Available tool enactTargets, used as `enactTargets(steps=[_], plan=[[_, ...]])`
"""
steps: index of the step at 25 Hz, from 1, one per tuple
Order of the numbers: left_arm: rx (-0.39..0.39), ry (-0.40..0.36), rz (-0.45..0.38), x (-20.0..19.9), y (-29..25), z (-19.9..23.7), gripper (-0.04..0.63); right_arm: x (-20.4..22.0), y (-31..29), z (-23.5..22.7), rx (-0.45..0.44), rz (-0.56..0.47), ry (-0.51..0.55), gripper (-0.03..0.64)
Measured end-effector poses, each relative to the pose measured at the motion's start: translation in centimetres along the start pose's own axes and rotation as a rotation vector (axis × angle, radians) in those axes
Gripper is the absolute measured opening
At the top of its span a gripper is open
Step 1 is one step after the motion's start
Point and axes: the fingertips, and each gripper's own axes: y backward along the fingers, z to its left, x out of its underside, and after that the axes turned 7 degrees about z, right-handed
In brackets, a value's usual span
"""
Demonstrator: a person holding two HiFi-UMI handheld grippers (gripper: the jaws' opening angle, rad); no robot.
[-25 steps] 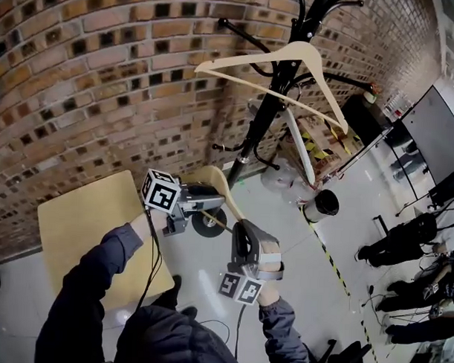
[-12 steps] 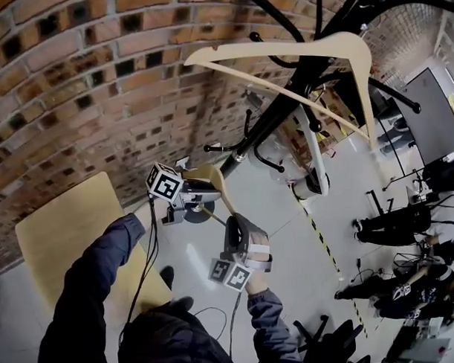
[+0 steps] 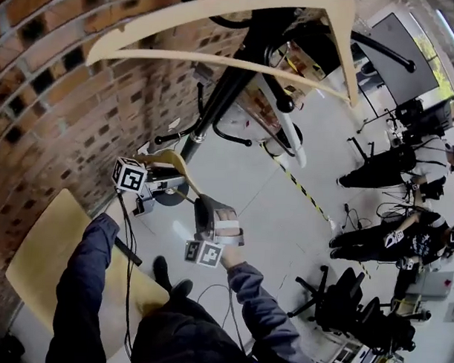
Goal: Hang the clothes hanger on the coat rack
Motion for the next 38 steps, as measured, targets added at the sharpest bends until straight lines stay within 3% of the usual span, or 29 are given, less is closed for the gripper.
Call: enactTargets(steps=[5, 7, 11, 19, 20, 23, 25, 27, 34, 38], plan=[[0.015, 0.015, 0.001, -0.5, -1.3, 1.9, 0.086, 2.2, -2.0, 0.9, 0.038, 0.091, 0.005, 0.108], [0.009, 0.030, -0.024, -1.1, -1.3, 2.4, 0.084, 3.4, -2.4, 1.2, 0.027, 0.138, -0.032, 0.169], [0.008, 0.048, -0.038, -1.9, -1.4, 2.4, 0.083, 4.5, -0.2, 0.7, 0.005, 0.152, -0.141, 0.169], [-0.119, 0.063, -0.051, -1.0, -0.6, 4.2, 0.088, 9.4, 9.4, -3.5, 0.151, 0.195, -0.375, 0.144], [-0.140, 0.061, -0.057, -0.7, -0.3, 4.2, 0.133, 10.0, 10.8, -3.9, 0.165, 0.200, -0.400, 0.142], [-0.242, 0.075, -0.086, 0.0, 1.4, 4.2, 0.184, 11.9, 14.9, -4.5, 0.204, 0.219, -0.454, 0.135], [-0.125, 0.193, -0.161, 0.4, 0.6, 2.1, 0.196, 12.9, 17.6, -4.4, 0.223, 0.235, -0.485, 0.130], [-0.078, 0.232, -0.196, 1.1, 0.5, 1.0, 0.204, 13.6, 20.0, -3.8, 0.234, 0.247, -0.514, 0.125], [-0.360, 0.072, -0.139, 6.0, 4.9, 0.4, 0.213, 14.1, 27.7, -2.4, 0.302, 0.239, -0.604, 0.115], [-0.415, 0.031, -0.092, 10.6, 5.4, -5.1, 0.213, 14.3, 33.8, -2.5, 0.375, 0.214, -0.664, 0.090]])
